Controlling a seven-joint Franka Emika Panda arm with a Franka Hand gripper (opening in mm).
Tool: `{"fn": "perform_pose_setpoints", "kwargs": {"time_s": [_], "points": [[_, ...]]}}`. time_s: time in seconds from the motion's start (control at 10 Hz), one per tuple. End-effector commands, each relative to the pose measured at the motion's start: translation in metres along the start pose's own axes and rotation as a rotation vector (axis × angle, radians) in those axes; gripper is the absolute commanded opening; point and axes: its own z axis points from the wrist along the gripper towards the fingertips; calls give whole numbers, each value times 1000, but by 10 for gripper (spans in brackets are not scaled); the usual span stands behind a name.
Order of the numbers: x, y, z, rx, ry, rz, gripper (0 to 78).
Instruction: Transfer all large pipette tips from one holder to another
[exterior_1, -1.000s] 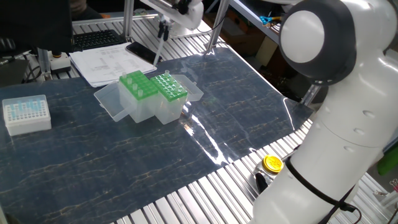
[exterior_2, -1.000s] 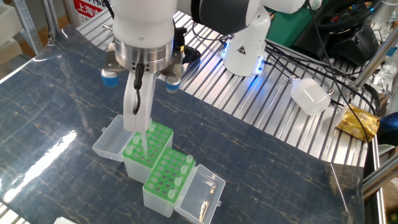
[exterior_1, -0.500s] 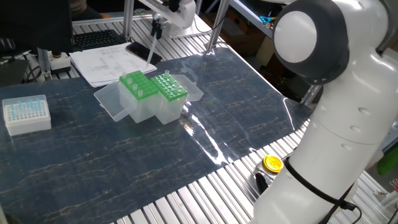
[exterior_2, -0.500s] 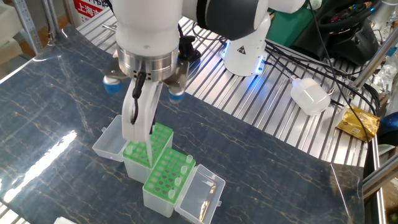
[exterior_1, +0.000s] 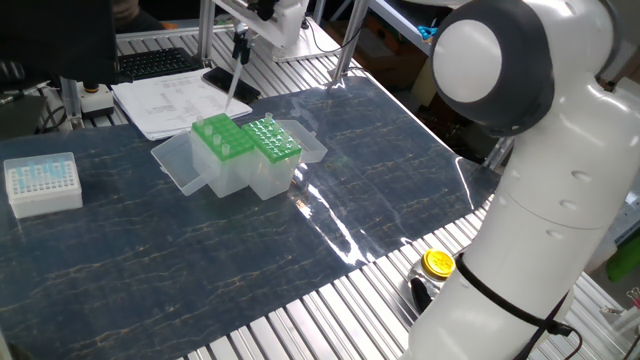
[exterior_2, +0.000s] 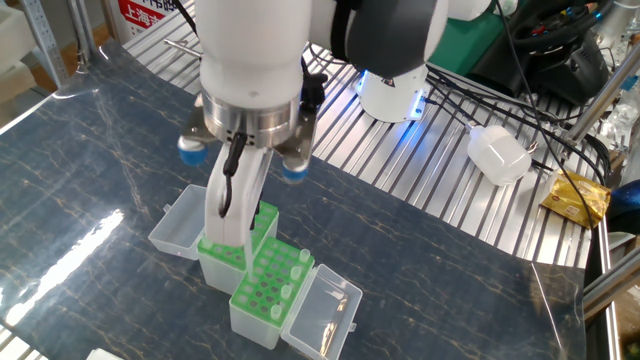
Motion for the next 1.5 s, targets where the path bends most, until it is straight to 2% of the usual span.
{"fn": "perform_pose_setpoints", "kwargs": {"time_s": [0.1, 0.8, 1.1, 1.5], "points": [[10, 6, 3, -7, -7, 23, 14], [20, 13, 12, -5, -17, 42, 14], [27, 10, 16, -1, -27, 38, 14], [29, 11, 19, -1, -30, 40, 14]]}}
